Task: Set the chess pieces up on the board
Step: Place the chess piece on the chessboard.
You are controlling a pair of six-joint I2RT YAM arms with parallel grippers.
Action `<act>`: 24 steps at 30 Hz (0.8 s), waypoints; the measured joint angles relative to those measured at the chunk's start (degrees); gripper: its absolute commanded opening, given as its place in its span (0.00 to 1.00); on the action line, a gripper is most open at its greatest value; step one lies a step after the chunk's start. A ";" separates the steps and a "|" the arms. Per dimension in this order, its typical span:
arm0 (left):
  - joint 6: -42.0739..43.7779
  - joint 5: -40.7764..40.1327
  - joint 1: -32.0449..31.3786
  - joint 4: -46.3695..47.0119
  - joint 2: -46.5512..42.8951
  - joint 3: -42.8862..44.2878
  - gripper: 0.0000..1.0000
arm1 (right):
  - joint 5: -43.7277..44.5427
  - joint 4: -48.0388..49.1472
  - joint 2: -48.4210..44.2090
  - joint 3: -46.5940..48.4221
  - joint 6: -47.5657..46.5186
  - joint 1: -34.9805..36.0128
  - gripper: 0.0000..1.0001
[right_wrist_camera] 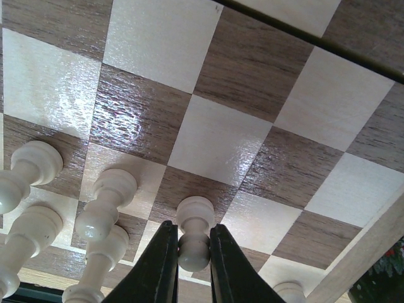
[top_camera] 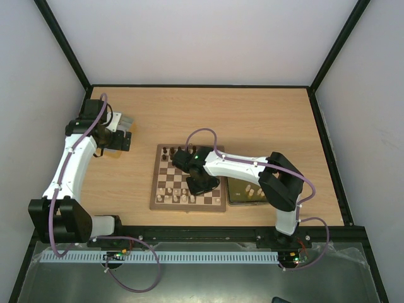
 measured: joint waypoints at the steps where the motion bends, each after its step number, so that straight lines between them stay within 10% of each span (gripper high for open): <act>1: 0.02 0.00 0.00 0.07 0.00 0.00 0.99 | -0.04 0.02 0.00 0.00 0.00 0.00 0.11; 24: 0.02 -0.37 0.02 0.33 -0.66 -0.04 0.99 | -0.44 0.00 0.00 0.15 0.00 0.02 0.19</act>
